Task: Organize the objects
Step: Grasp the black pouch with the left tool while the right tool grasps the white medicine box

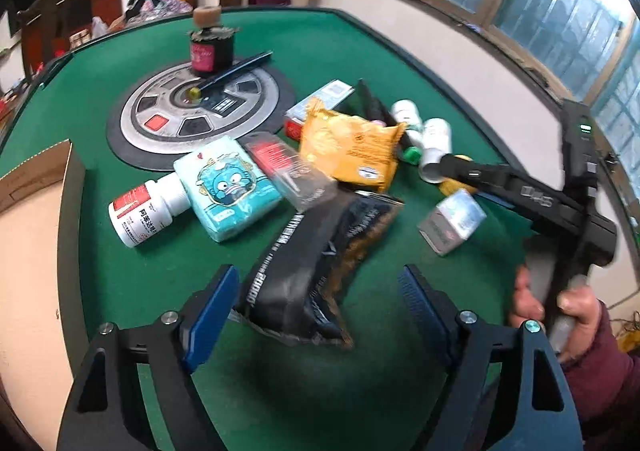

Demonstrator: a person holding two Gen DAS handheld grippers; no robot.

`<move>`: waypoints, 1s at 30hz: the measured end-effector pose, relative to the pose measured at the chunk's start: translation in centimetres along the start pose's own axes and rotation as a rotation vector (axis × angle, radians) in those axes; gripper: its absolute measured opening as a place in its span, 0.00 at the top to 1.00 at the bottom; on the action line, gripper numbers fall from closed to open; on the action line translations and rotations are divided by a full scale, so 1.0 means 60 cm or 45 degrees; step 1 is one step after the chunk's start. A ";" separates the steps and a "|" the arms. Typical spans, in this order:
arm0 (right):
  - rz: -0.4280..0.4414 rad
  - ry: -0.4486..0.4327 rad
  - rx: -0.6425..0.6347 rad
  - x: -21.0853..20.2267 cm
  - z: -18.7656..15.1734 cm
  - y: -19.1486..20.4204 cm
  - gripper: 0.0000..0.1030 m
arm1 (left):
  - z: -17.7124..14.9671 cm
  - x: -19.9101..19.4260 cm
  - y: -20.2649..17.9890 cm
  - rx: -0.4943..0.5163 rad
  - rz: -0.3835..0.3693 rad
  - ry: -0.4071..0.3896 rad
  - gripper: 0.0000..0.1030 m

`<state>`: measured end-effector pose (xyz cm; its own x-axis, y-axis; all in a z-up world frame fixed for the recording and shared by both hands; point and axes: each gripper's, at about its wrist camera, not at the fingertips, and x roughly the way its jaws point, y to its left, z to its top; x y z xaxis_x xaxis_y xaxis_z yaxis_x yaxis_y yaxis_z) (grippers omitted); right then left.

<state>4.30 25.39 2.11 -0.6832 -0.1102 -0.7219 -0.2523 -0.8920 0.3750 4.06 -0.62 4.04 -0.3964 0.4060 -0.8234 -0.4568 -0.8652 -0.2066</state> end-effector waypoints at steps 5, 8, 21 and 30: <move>-0.010 -0.007 0.011 -0.001 -0.006 0.003 0.00 | 0.019 0.040 -0.028 0.079 0.059 0.032 0.21; -0.014 -0.011 0.021 0.000 -0.005 0.004 0.00 | 0.026 0.061 -0.038 0.097 0.088 0.055 0.21; -0.004 -0.023 0.011 -0.010 -0.003 -0.001 0.00 | 0.009 0.084 -0.058 0.096 0.246 -0.003 0.37; -0.024 -0.029 -0.326 -0.076 -0.012 0.041 0.00 | -0.017 -0.005 -0.020 -0.107 0.030 -0.117 0.57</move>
<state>7.26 23.40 5.89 -0.6962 -0.0854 -0.7127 -0.0853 -0.9760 0.2002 5.55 0.01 4.00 -0.4789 0.4073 -0.7776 -0.3797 -0.8948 -0.2349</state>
